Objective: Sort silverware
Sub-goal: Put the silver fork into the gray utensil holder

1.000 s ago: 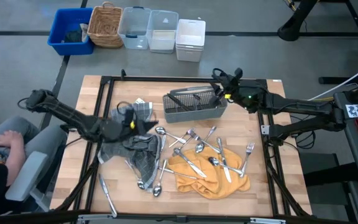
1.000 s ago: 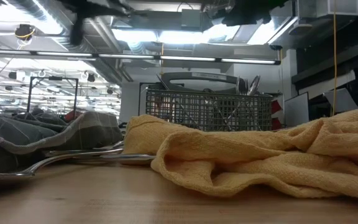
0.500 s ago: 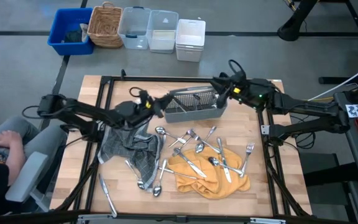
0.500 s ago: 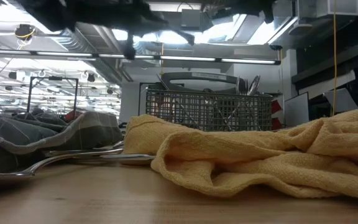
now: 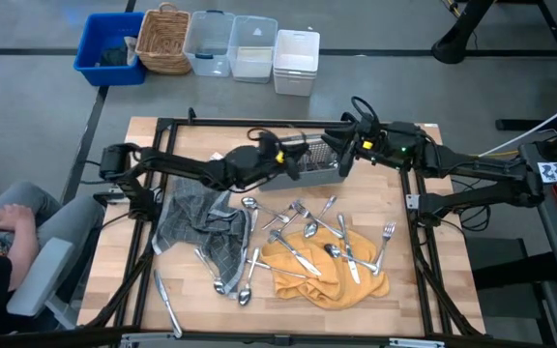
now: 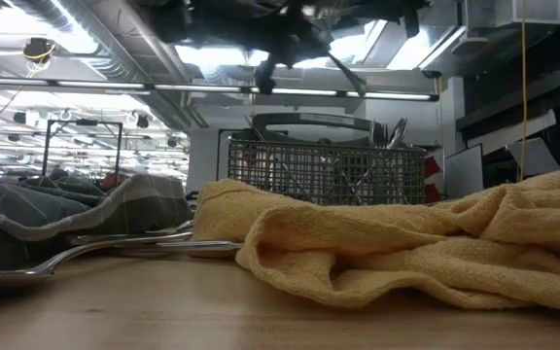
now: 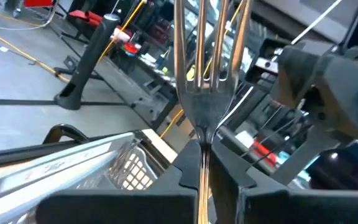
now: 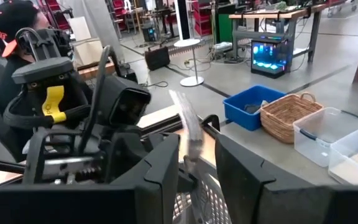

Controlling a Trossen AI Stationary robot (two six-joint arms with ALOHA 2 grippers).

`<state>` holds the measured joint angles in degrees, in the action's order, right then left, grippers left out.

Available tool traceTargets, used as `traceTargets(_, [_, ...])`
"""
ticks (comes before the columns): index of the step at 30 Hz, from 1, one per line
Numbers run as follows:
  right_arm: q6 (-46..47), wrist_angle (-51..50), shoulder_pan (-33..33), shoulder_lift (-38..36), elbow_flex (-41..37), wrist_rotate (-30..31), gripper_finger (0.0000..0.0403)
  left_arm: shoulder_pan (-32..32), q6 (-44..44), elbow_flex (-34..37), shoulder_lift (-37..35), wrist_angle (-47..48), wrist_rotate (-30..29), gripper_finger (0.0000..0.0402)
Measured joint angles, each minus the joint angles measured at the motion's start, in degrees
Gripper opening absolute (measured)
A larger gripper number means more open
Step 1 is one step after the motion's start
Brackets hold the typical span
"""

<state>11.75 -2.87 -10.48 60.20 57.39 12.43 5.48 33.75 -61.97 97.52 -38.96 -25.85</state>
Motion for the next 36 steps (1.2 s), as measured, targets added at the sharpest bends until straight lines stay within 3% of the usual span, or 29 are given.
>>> traceTargets(9, [-0.24, -0.24, 0.00, 0.29, 0.00, 0.10, 0.0108, -0.24, -4.65, -10.07, 3.62, 9.98, -0.04, 0.0009])
traceTargets(27, [-7.51, -0.20, -0.04, 5.67, 0.00, 1.71, 0.0107, -2.29, -6.16, -11.08, 3.60, 11.53, 0.33, 0.0009])
traceTargets(36, [-7.91, -0.20, -0.04, 5.68, 0.00, 2.09, 0.0037, -2.43, -5.83, -11.11, 3.60, 16.87, 0.26, 0.0009])
